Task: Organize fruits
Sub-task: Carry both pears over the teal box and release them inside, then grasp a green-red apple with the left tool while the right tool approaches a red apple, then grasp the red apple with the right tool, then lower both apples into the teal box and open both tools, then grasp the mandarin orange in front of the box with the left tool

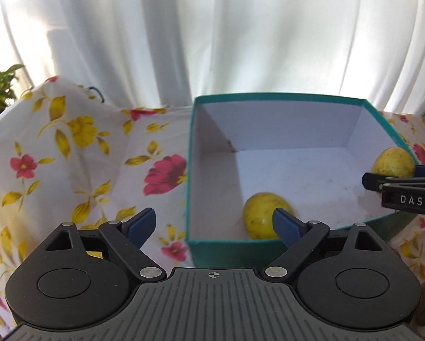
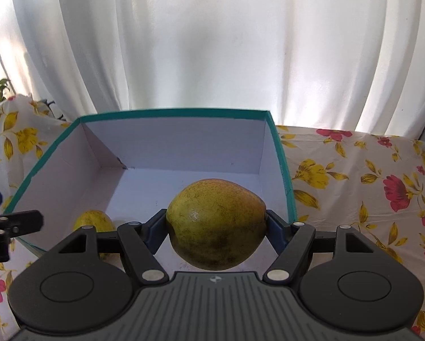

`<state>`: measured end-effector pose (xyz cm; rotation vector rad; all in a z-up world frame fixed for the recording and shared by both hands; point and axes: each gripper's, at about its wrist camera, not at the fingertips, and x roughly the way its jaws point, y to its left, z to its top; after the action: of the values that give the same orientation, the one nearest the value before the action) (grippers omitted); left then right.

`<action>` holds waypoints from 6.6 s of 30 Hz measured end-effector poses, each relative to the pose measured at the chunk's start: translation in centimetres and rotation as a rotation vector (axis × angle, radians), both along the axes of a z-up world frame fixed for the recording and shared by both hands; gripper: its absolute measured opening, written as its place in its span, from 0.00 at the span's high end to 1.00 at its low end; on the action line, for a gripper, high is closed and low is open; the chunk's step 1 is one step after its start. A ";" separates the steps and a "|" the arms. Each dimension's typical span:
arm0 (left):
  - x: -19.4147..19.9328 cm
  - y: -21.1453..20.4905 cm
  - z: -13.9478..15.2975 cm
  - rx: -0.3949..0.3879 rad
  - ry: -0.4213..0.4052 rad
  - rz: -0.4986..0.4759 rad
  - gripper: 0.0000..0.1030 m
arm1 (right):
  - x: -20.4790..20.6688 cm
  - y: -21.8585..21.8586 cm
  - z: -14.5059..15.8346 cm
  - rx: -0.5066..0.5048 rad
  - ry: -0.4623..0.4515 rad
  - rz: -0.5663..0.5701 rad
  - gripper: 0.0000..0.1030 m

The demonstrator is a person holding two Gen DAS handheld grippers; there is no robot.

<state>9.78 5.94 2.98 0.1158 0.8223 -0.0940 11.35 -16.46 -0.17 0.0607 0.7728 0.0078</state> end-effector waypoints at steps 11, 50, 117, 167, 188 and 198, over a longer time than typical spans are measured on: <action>-1.9 0.1 0.4 -0.035 -0.014 -0.023 0.09 | 1.6 2.3 -1.2 -0.072 0.079 0.059 0.31; -5.6 0.8 -5.7 -0.154 0.205 -0.076 0.10 | -14.7 0.2 1.2 -0.009 -0.152 -0.026 0.07; -8.3 4.8 -2.5 -0.195 0.162 -0.010 0.24 | -13.3 9.8 -5.1 0.083 -0.035 0.276 0.33; -4.1 0.2 1.8 -0.129 -0.066 0.043 0.07 | -11.0 -0.2 3.2 0.041 -0.303 -0.029 0.32; -6.2 1.6 -3.1 0.031 0.011 0.070 0.07 | -3.5 2.6 -0.3 -0.020 -0.163 -0.020 0.32; -6.1 -0.1 -4.9 0.039 0.022 0.002 0.08 | -3.9 1.7 0.1 0.031 -0.176 -0.043 0.29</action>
<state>3.67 5.85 -1.90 0.1512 0.8466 -0.0769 7.42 -14.72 -0.11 0.1045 0.5954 -0.0156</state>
